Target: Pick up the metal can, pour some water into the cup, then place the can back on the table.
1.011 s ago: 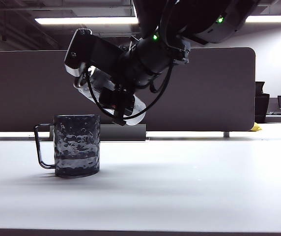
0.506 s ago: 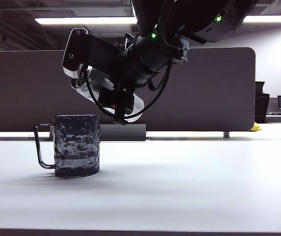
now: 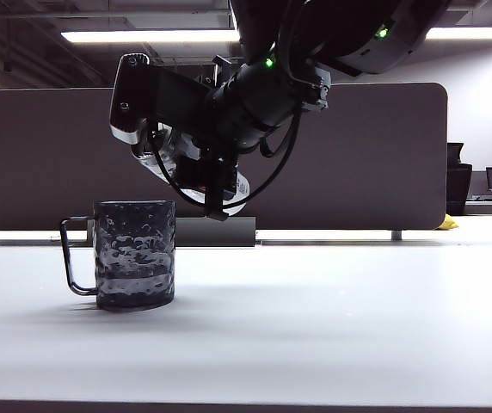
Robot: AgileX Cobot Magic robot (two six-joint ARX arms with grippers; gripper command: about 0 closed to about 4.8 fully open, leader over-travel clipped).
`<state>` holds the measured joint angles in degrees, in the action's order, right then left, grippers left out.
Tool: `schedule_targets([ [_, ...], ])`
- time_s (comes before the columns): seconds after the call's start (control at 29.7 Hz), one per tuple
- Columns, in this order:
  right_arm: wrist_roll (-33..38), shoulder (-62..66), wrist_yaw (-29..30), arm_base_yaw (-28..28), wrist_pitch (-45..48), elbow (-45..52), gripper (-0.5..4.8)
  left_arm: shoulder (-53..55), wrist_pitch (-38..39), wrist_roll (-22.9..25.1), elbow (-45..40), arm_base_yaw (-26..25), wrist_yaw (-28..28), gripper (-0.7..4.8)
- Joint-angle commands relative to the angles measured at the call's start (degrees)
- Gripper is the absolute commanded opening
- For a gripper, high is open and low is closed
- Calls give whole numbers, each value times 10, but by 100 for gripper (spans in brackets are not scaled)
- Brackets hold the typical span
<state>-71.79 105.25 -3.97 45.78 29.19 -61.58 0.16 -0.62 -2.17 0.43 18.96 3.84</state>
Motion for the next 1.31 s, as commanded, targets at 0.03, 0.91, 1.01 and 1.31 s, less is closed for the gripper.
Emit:
schedule_targets([
  [0.03, -2, -5, 0, 2, 27, -5, 209, 1, -7, 1, 1, -1, 1, -5],
  [0.91, -119, -5, 6, 4, 27, -5, 210, 1, -7, 1, 1, -1, 0, -5],
  [1.01, -127, -5, 15, 4, 30, -8, 210, 1, -7, 1, 1, -1, 0, -5],
  [1.31, -155, -5, 28, 7, 41, -9, 210, 1, -7, 1, 1, -1, 0, -5],
])
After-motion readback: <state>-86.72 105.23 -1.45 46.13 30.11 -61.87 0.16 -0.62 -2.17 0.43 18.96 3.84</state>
